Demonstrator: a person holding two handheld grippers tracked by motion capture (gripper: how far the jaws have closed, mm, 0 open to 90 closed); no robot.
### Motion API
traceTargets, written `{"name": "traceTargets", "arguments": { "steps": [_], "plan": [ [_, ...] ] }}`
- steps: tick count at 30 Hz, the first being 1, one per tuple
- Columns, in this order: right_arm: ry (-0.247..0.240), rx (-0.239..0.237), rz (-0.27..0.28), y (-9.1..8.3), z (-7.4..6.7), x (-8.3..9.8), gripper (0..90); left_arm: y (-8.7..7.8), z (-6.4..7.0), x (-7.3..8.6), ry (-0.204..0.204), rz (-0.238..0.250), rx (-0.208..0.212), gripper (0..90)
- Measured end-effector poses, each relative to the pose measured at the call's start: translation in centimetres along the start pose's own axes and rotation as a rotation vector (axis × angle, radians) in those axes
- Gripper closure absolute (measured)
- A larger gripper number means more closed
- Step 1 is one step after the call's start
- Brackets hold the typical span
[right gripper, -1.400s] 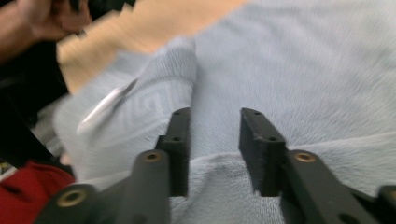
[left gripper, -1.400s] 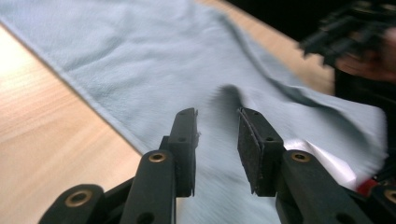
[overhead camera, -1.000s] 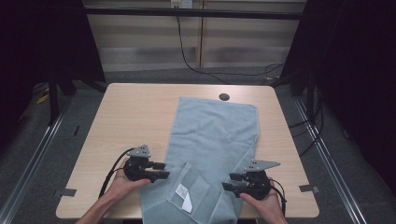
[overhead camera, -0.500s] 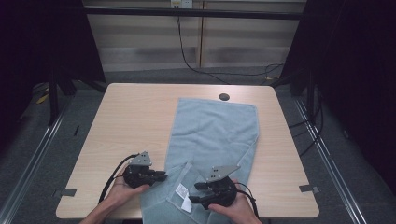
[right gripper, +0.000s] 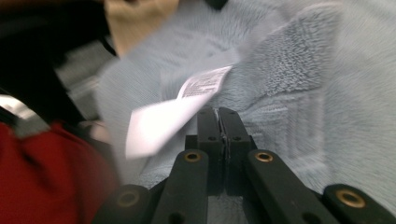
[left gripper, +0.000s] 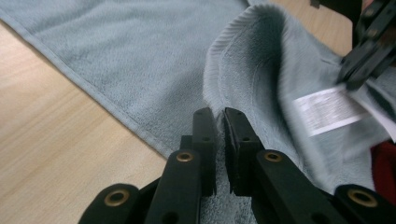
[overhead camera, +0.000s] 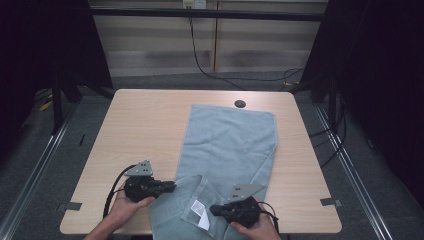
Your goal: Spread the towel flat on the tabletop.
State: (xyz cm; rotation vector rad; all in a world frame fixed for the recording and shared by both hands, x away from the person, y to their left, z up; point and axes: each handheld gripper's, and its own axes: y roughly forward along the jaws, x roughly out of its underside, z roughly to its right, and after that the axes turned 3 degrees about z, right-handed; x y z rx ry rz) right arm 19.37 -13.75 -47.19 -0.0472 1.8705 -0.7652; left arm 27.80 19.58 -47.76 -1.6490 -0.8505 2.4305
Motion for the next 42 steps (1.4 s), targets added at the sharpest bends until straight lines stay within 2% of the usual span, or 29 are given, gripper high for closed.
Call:
{"name": "traceTargets", "arguments": {
  "steps": [3, 6, 7, 9, 11, 12, 13, 15, 17, 18, 19, 20, 21, 22, 23, 24, 25, 26, 27, 28, 29, 30, 31, 32, 34, 35, 36, 39, 42],
  "plan": [
    [0.032, -0.024, 0.072, -3.1, 0.0, 0.3, 89.0, -1.2, 1.0, 0.0, 0.005, 0.033, 0.023, 83.8],
    [0.041, -0.054, 0.108, -6.1, -0.4, 1.1, 88.9, -2.8, 3.1, 0.3, 0.038, 0.063, 0.076, 83.8],
    [0.038, -0.053, 0.104, -7.0, -0.7, 1.4, 88.9, -3.3, 4.0, 0.6, 0.041, 0.068, 0.111, 83.7],
    [0.028, -0.094, 0.079, -8.2, -1.2, 2.2, 88.8, -3.8, 6.1, 1.5, 0.077, 0.048, 0.174, 83.7],
    [0.017, -0.158, 0.030, -8.9, -1.7, 3.0, 88.1, -3.9, 8.0, 2.6, 0.106, 0.000, 0.262, 83.4],
    [0.007, -0.161, 0.013, -9.2, -2.0, 3.4, 87.3, -3.9, 8.8, 3.1, 0.113, -0.023, 0.285, 82.9],
    [0.018, -0.163, 0.010, -9.3, -2.1, 3.7, 85.2, -3.8, 9.5, 3.6, 0.114, -0.045, 0.307, 81.9],
    [0.028, -0.150, 0.005, -9.7, -1.9, 4.0, 76.4, -3.9, 9.9, 3.8, 0.104, -0.044, 0.365, 77.4],
    [0.060, -0.140, 0.041, -10.2, -1.1, 3.8, 75.5, -4.4, 9.7, 3.4, 0.085, 0.000, 0.381, 69.9],
    [0.066, -0.110, 0.061, -10.4, -0.7, 3.7, 71.9, -4.6, 9.2, 3.0, 0.071, 0.025, 0.373, 67.8],
    [0.083, -0.043, 0.062, -10.3, -0.2, 3.6, 69.8, -4.6, 8.6, 2.5, 0.059, 0.041, 0.345, 66.1],
    [0.082, 0.019, 0.038, -10.0, 0.3, 3.4, 68.3, -4.4, 7.7, 1.9, 0.055, 0.050, 0.310, 65.8],
    [0.080, 0.070, 0.036, -9.6, 0.8, 3.4, 63.2, -3.9, 6.6, 1.4, 0.037, 0.044, 0.293, 66.0],
    [0.102, 0.097, 0.045, -9.1, 1.4, 3.4, 59.9, -3.3, 5.4, 0.9, 0.029, 0.034, 0.254, 65.5],
    [0.115, 0.104, 0.039, -8.6, 2.0, 3.3, 58.8, -2.3, 4.3, 0.5, 0.018, 0.018, 0.214, 63.9],
    [0.123, 0.124, 0.029, -7.9, 2.5, 3.3, 54.3, -1.2, 3.2, 0.0, 0.015, -0.012, 0.198, 62.9],
    [0.135, 0.135, 0.021, -7.3, 2.9, 3.3, 51.9, 0.0, 2.3, -0.3, 0.016, -0.023, 0.154, 62.8],
    [0.144, 0.132, 0.008, -6.7, 3.2, 3.2, 50.3, 1.1, 1.5, -0.6, 0.005, -0.052, 0.136, 62.5],
    [0.143, 0.145, -0.011, -6.2, 3.3, 3.1, 48.0, 2.3, 0.7, -1.0, -0.002, -0.084, 0.146, 61.9],
    [0.136, 0.147, -0.021, -5.8, 3.3, 3.0, 46.5, 3.3, 0.3, -1.3, 0.019, -0.095, 0.107, 61.6],
    [0.128, 0.150, -0.032, -5.4, 3.4, 2.8, 47.1, 4.2, -0.1, -1.4, 0.024, -0.102, 0.082, 61.7],
    [0.122, 0.169, -0.049, -5.1, 3.3, 2.7, 49.7, 5.1, -0.4, -1.4, 0.012, -0.125, 0.082, 61.7],
    [0.111, 0.193, -0.074, -4.9, 3.3, 2.7, 57.7, 5.8, -0.5, -1.3, 0.024, -0.141, 0.050, 62.1],
    [0.099, 0.208, -0.081, -4.8, 3.3, 2.9, 71.5, 6.2, -0.6, -1.0, 0.037, -0.170, 0.013, 64.5],
    [0.114, 0.235, -0.069, -5.2, 3.3, 3.3, 86.7, 5.9, -0.7, -0.6, 0.067, -0.157, 0.005, 68.2],
    [0.117, 0.252, -0.047, -5.8, 3.3, 3.5, 88.5, 5.6, -0.7, -0.4, 0.073, -0.155, -0.015, 71.2],
    [0.130, 0.258, -0.019, -6.5, 3.3, 3.7, 88.9, 5.2, -0.8, -0.2, 0.092, -0.158, -0.030, 73.8],
    [0.158, 0.290, 0.059, -8.6, 3.5, 4.0, 89.2, 4.0, -1.2, 0.4, 0.066, -0.140, -0.078, 78.0],
    [0.180, 0.328, 0.100, -9.5, 3.4, 4.3, 89.2, 2.3, -1.1, 1.3, 0.080, -0.139, -0.139, 79.5]
  ]
}}
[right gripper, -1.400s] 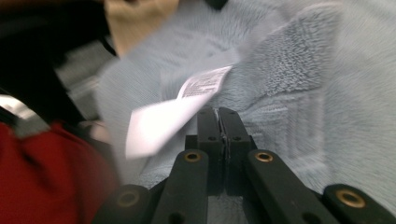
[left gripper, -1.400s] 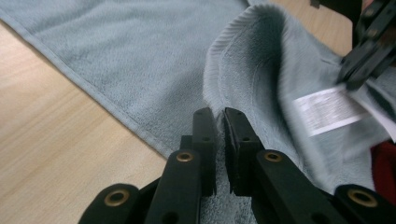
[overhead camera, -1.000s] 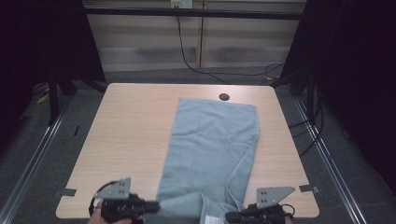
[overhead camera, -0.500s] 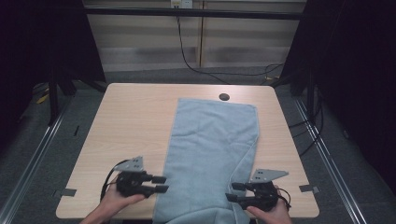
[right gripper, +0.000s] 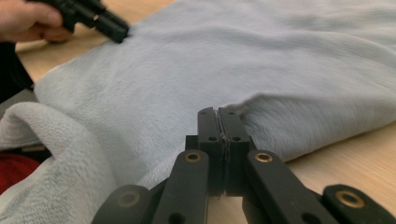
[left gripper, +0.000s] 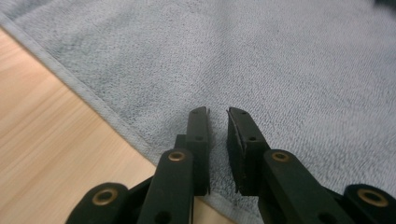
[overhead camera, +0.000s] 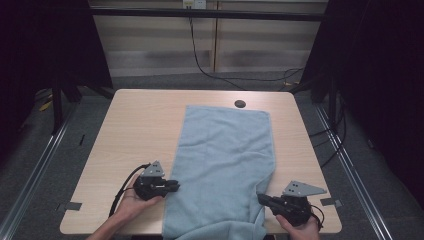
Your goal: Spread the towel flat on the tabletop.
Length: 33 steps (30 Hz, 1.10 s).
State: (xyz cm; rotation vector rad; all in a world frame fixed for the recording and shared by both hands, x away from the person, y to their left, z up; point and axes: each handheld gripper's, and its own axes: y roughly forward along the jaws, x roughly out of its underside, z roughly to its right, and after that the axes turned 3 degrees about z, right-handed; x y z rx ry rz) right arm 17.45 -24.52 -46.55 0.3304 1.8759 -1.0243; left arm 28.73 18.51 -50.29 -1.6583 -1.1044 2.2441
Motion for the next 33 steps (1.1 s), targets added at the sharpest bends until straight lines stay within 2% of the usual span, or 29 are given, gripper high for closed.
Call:
{"name": "traceTargets", "arguments": {
  "steps": [1, 2, 3, 6, 8, 11, 12, 13, 15, 16, 17, 18, 19, 21, 22, 23, 25, 26, 29, 30, 31, 32, 33],
  "plan": [
    [0.002, 0.014, 0.008, 0.0, 0.1, 0.1, 89.3, -0.6, -0.1, 0.5, -0.004, 0.005, -0.018, 79.6],
    [-0.001, 0.016, 0.010, 0.1, 0.2, 0.0, 89.3, -1.2, -0.4, 0.9, -0.028, 0.006, -0.025, 79.6],
    [0.003, 0.018, 0.011, 0.2, 0.3, -0.1, 89.3, -1.8, -0.6, 1.3, -0.032, 0.000, -0.051, 80.4],
    [0.007, 0.031, 0.005, 1.0, 0.8, -0.5, 89.2, -3.4, -1.7, 2.5, -0.070, 0.021, -0.099, 81.3],
    [-0.001, 0.036, -0.012, 1.9, 1.5, -1.0, 89.2, -3.5, -2.8, 2.5, -0.115, 0.030, -0.119, 82.5],
    [0.020, 0.064, -0.048, 3.3, 2.6, -1.4, 89.2, -3.2, -3.8, 2.2, -0.130, 0.034, -0.160, 82.7],
    [0.014, 0.069, -0.057, 3.4, 2.7, -1.3, 88.7, -3.2, -4.1, 2.2, -0.142, 0.043, -0.167, 82.7],
    [0.007, 0.090, -0.064, 3.2, 2.6, -1.3, 88.7, -3.1, -4.2, 2.2, -0.151, 0.050, -0.176, 82.7],
    [0.013, 0.098, -0.054, 2.4, 2.8, -1.1, 88.6, -2.9, -4.3, 2.1, -0.153, 0.059, -0.186, 82.7],
    [0.022, 0.121, -0.051, 2.0, 2.8, -1.0, 90.0, -2.8, -4.3, 2.0, -0.145, 0.059, -0.209, 82.7],
    [0.009, 0.158, -0.060, 1.6, 2.9, -0.8, 90.0, -2.7, -4.2, 1.9, -0.142, 0.055, -0.216, 82.7],
    [0.013, 0.167, -0.066, 1.4, 3.1, -0.6, 90.0, -2.7, -4.3, 1.8, -0.148, 0.048, -0.212, 82.5],
    [0.046, 0.172, -0.053, 0.9, 3.4, -0.2, 88.8, -2.6, -4.4, 1.7, -0.175, 0.051, -0.192, 80.1],
    [0.053, 0.130, -0.003, 0.4, 3.4, -0.3, 82.2, -2.5, -4.6, 1.7, -0.189, 0.062, -0.122, 69.6],
    [0.043, 0.094, 0.012, 0.6, 3.1, -0.8, 80.2, -2.4, -4.7, 1.6, -0.197, 0.060, -0.103, 69.6],
    [0.022, 0.081, 0.023, 1.0, 2.7, -1.4, 78.4, -2.3, -4.9, 1.4, -0.200, 0.059, -0.099, 69.8],
    [0.004, 0.028, 0.030, 2.4, 2.1, -2.9, 75.0, -1.9, -5.2, 0.5, -0.208, 0.079, -0.075, 67.6],
    [-0.023, 0.007, 0.020, 3.6, 1.9, -3.8, 73.5, -1.8, -5.4, 0.1, -0.207, 0.086, -0.074, 66.6],
    [-0.059, -0.028, -0.008, 6.5, 2.1, -5.6, 70.5, -1.3, -6.1, -1.3, -0.202, 0.099, -0.072, 64.6],
    [-0.049, -0.040, -0.018, 7.6, 2.4, -6.1, 69.8, -1.0, -6.2, -1.4, -0.195, 0.102, -0.092, 64.6],
    [-0.043, -0.051, -0.032, 8.8, 2.8, -6.4, 69.8, -0.6, -6.3, -1.3, -0.194, 0.083, -0.110, 65.1],
    [-0.048, -0.042, -0.052, 9.9, 3.2, -6.5, 69.3, -0.2, -6.4, -0.9, -0.194, 0.056, -0.114, 65.4],
    [-0.051, -0.028, -0.081, 10.9, 3.5, -6.3, 68.9, -0.1, -6.3, -0.5, -0.179, 0.059, -0.117, 65.4]
  ]
}}
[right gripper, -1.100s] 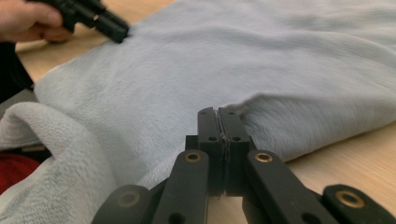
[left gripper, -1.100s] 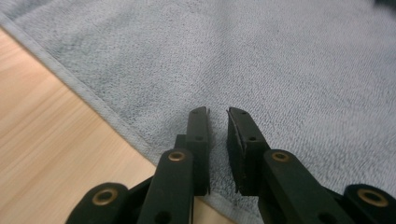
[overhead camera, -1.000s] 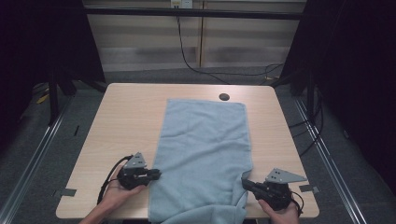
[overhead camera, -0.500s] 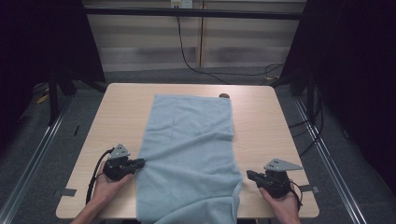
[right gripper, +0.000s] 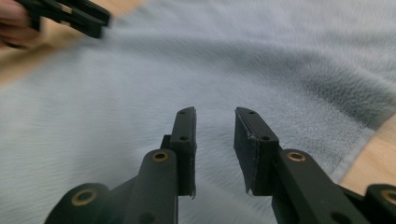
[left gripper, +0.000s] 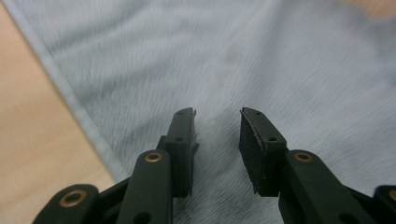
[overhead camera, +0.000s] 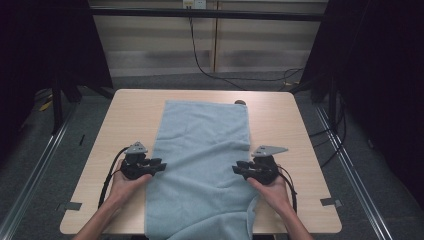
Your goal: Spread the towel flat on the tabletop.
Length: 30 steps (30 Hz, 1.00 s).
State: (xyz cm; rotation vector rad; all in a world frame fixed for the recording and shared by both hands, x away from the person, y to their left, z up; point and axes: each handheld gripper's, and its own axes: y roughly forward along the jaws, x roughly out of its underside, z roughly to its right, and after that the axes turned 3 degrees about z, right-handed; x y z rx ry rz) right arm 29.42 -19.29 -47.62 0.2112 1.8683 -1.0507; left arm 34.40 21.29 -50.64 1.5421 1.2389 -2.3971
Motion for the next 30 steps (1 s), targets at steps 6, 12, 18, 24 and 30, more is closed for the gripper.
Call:
{"name": "traceTargets", "arguments": {
  "steps": [6, 12, 18, 24, 30],
  "plan": [
    [-0.008, 0.024, -0.115, 0.7, -0.5, 2.4, 65.6, -1.2, 1.0, 1.3, 0.014, 0.007, 0.035, 65.5],
    [-0.008, 0.007, -0.105, -3.1, -2.1, 5.7, 65.5, -2.2, 3.8, 2.5, 0.047, -0.019, 0.095, 65.4],
    [-0.026, -0.040, -0.150, -6.2, -4.9, 7.9, 65.6, -3.5, 6.7, 3.8, 0.045, -0.056, 0.167, 63.5],
    [-0.035, -0.075, -0.083, -6.4, -5.4, 7.0, 63.4, -5.2, 6.7, 4.2, 0.042, -0.047, 0.178, 62.2],
    [-0.004, -0.034, 0.005, -4.8, -1.2, 3.2, 57.7, -3.6, 3.4, 0.9, 0.005, -0.003, 0.111, 61.1]
  ]
}}
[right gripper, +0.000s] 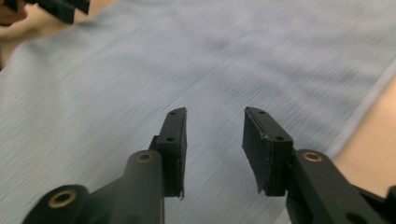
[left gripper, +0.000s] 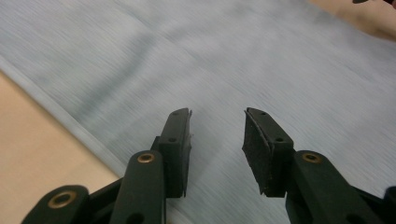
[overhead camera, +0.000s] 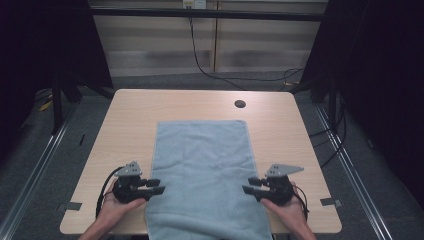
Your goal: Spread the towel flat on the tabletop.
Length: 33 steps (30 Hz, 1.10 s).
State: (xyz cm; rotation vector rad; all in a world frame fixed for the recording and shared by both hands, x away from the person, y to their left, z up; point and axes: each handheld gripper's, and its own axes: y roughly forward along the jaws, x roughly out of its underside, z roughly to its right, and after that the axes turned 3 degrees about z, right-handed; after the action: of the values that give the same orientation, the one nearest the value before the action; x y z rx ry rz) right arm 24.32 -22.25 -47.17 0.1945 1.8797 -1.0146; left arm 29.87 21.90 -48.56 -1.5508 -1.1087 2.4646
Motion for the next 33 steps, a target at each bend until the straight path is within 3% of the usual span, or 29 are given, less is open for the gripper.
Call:
{"name": "traceTargets", "arguments": {
  "steps": [5, 8, 10, 11, 13, 16, 19, 21, 26, 33],
  "plan": [
    [0.022, 0.042, -0.003, 3.3, 3.6, -3.0, 46.2, 1.7, -3.1, -2.5, -0.042, 0.025, -0.041, 54.9],
    [0.012, 0.068, -0.023, 5.3, 5.0, -4.0, 44.9, 2.9, -4.2, -3.6, -0.019, 0.014, -0.098, 53.6],
    [0.007, 0.085, -0.029, 6.4, 5.6, -4.4, 45.4, 3.5, -5.0, -3.6, -0.036, 0.054, -0.125, 53.2],
    [-0.006, 0.092, -0.029, 6.9, 5.8, -4.5, 46.9, 3.9, -5.3, -3.6, -0.056, 0.048, -0.120, 53.2],
    [-0.009, 0.097, -0.045, 7.7, 6.1, -4.4, 47.3, 4.4, -5.5, -3.2, -0.036, 0.012, -0.152, 53.7],
    [-0.015, 0.106, -0.106, 8.6, 6.2, -3.7, 47.3, 4.7, -5.6, -2.7, -0.020, 0.011, -0.153, 53.8],
    [0.003, 0.095, -0.105, 8.1, 5.9, -3.2, 47.3, 4.8, -5.3, -2.5, -0.016, 0.012, -0.151, 53.4],
    [-0.022, 0.101, -0.116, 7.6, 5.3, -2.8, 47.3, 4.9, -5.1, -2.5, -0.012, 0.014, -0.145, 53.2],
    [-0.028, 0.082, -0.118, 5.5, 3.8, -1.1, 47.3, 4.9, -3.7, -2.1, 0.023, 0.002, -0.104, 51.7],
    [-0.009, 0.048, -0.119, 3.2, 2.3, 0.8, 47.3, 3.9, -1.4, -0.8, 0.039, -0.021, -0.056, 51.8]
  ]
}}
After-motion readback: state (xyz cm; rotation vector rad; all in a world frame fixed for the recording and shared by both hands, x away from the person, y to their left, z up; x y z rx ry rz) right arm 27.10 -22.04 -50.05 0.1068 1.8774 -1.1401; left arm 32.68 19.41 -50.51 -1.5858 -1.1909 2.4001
